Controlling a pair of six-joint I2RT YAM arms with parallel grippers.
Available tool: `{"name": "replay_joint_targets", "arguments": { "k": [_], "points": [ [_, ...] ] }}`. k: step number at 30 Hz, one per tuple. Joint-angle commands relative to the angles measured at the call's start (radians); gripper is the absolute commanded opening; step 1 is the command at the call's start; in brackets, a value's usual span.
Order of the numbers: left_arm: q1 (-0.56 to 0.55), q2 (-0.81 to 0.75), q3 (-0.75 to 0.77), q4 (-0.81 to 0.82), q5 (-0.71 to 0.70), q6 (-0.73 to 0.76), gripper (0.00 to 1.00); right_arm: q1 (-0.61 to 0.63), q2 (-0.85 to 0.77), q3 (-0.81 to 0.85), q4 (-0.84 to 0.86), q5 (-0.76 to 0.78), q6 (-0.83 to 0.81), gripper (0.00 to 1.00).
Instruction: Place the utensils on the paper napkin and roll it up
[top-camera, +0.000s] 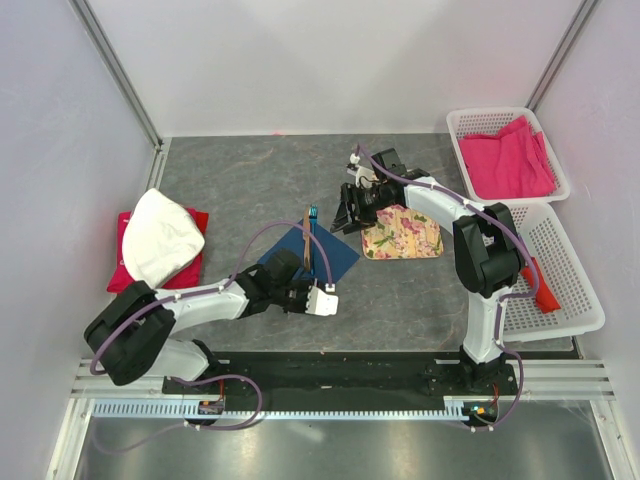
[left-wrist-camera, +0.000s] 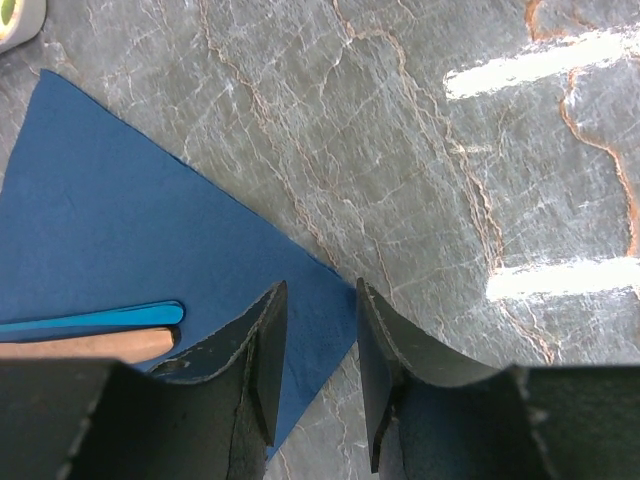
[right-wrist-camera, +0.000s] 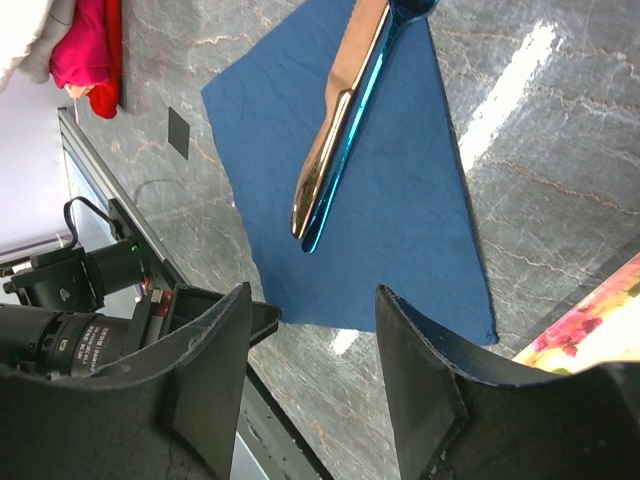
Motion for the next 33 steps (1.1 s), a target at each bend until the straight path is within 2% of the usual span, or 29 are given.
{"name": "replay_joint_targets", "arguments": {
  "k": [1,4,11,23,26,29,33],
  "points": [
    [-0.003,0.011,0.012,0.033,0.004,0.056,0.41,-0.005,-0.023,-0.006,0.026,-0.022,-0.014,0.59],
    [-0.003,0.008,0.026,-0.041,0.009,0.059,0.4,-0.006,-0.019,0.0,0.025,-0.023,-0.011,0.59],
    [-0.002,-0.072,-0.006,-0.092,0.013,0.084,0.4,-0.003,-0.017,-0.003,0.026,-0.03,-0.016,0.59],
    [0.007,0.03,0.061,-0.156,0.017,0.11,0.36,-0.006,-0.008,0.002,0.025,-0.028,-0.009,0.59],
    [0.015,0.077,0.093,-0.177,0.012,0.11,0.32,-0.008,-0.002,0.005,0.025,-0.028,-0.011,0.59],
    [0.015,0.112,0.126,-0.225,0.016,0.107,0.16,-0.012,0.003,0.005,0.022,-0.031,-0.011,0.59],
    [0.008,0.076,0.127,-0.269,0.046,0.101,0.03,-0.014,0.001,0.006,0.017,-0.034,-0.02,0.59]
  ]
}}
